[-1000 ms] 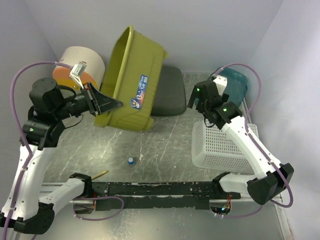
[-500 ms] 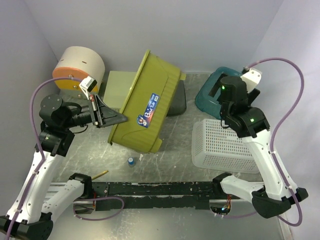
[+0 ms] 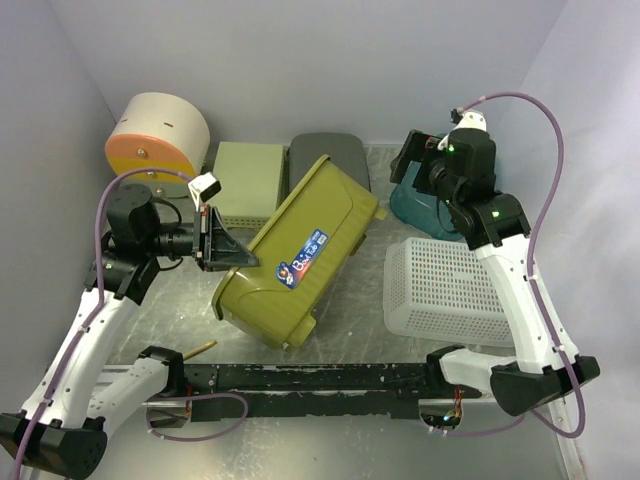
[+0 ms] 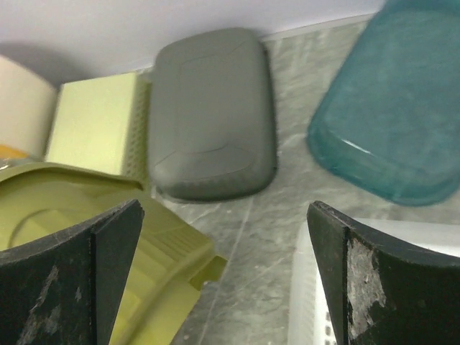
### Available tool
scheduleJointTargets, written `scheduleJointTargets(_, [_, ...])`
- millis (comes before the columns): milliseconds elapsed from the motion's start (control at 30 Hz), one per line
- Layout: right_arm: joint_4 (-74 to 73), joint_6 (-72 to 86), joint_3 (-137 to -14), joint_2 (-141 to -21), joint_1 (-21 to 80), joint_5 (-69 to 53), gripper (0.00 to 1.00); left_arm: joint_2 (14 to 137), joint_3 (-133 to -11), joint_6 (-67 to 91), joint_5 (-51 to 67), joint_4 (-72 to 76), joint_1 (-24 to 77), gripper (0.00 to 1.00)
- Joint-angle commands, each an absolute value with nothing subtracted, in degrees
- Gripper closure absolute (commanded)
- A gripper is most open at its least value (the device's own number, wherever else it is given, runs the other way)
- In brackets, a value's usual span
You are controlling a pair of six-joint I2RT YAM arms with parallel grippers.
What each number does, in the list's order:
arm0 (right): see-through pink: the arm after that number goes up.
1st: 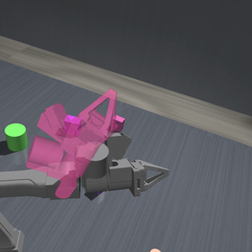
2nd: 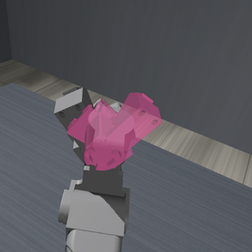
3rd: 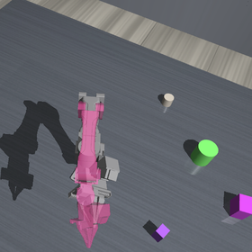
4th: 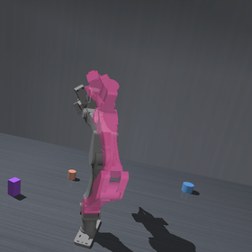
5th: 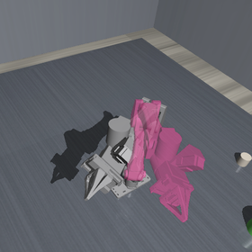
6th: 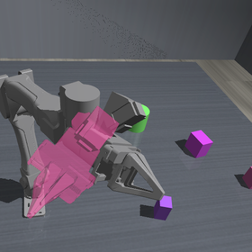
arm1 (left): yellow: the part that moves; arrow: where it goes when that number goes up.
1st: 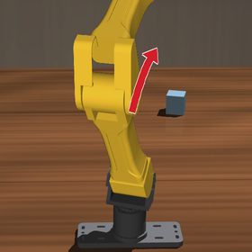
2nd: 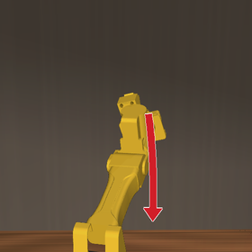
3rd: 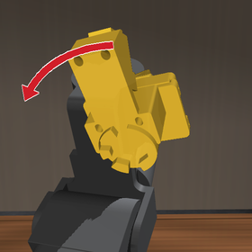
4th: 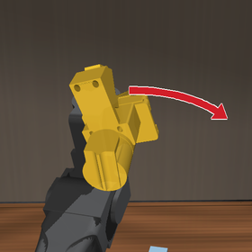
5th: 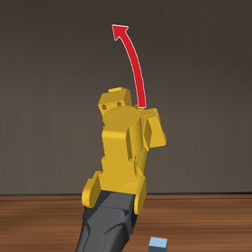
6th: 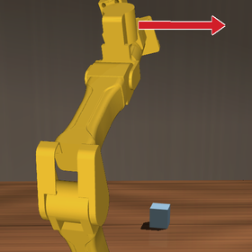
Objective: Turn the large container upside down
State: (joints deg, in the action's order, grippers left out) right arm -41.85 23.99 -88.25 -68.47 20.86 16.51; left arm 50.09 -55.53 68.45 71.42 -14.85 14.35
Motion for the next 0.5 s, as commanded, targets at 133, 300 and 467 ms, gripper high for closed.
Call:
scheduleJointTargets(133, [-29.61, 29.18, -81.47, -66.05, 6.64, -32.27, 0.0, 48.12, -53.34, 71.96, 74.57, -4.37, 14.33, 0.93])
scheduleJointTargets(300, [-30.57, 32.56, -76.99, -63.19, 5.11, -30.14, 0.0, 48.05, -48.97, 78.54, 73.87, 4.28, 14.33, 0.93])
scheduleJointTargets(467, [-28.79, 37.4, -69.7, -59.38, 4.08, -27.81, 0.0, 48.21, -44.76, 84.39, 72.79, 11.5, 14.35, 0.93])
